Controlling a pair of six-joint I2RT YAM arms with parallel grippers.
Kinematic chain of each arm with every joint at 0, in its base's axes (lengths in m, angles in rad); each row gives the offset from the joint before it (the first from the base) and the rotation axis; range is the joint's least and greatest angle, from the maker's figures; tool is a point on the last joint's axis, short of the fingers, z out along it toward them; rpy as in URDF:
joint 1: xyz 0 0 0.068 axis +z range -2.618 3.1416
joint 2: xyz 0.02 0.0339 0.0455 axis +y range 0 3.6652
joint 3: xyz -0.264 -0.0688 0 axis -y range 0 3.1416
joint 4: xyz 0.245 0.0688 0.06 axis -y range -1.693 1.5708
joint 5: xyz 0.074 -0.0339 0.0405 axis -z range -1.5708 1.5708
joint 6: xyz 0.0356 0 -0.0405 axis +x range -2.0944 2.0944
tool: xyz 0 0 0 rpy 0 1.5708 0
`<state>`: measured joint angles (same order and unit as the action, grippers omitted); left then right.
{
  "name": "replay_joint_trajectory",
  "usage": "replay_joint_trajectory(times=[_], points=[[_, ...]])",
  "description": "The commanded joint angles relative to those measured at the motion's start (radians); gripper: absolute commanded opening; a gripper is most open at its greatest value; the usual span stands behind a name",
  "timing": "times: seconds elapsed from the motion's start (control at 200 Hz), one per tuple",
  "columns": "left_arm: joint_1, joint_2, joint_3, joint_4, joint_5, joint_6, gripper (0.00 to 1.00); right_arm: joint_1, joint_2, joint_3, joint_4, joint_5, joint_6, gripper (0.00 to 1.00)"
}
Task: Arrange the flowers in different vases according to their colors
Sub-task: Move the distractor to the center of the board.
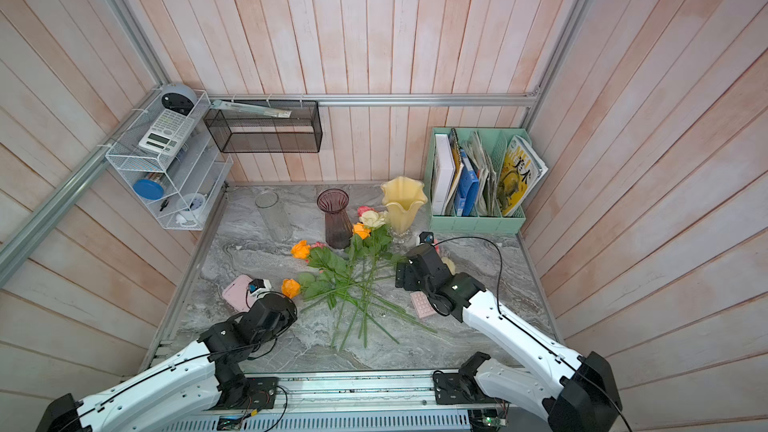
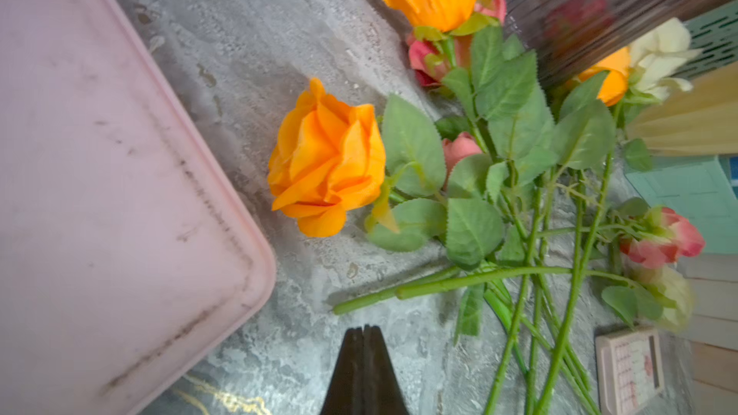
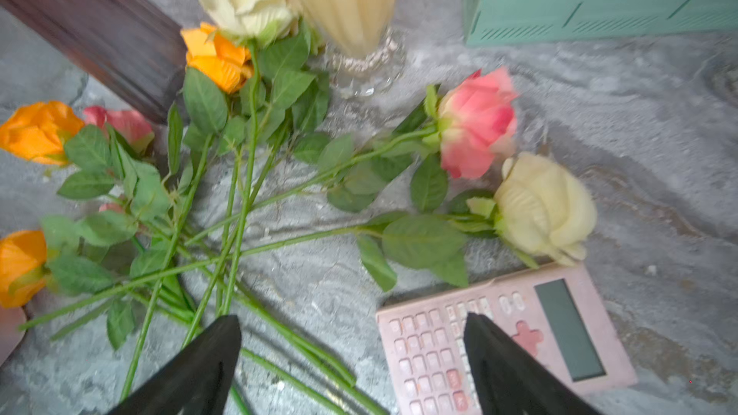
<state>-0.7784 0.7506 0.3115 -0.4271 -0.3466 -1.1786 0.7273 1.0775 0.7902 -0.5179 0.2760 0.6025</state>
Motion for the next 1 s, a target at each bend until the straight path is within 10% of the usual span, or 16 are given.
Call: replay_joint_trajectory(times=[0.0, 0.315, 0.995], points=[[-0.011, 0.001, -0.02, 0.032, -0.055, -0.084, 0.0, 0.057, 0.041, 0.031, -0.116, 0.023, 0.068, 0.94], [0.011, 0.012, -0.07, -0.071, -0.181, -0.161, 0.0, 0.06, 0.073, -0.055, -0.08, 0.016, 0.103, 0.94], [0.429, -0.164, -0.043, -0.267, -0.221, -0.088, 0.0, 0.043, 0.384, 0.138, -0.371, 0.129, 0.084, 0.97]])
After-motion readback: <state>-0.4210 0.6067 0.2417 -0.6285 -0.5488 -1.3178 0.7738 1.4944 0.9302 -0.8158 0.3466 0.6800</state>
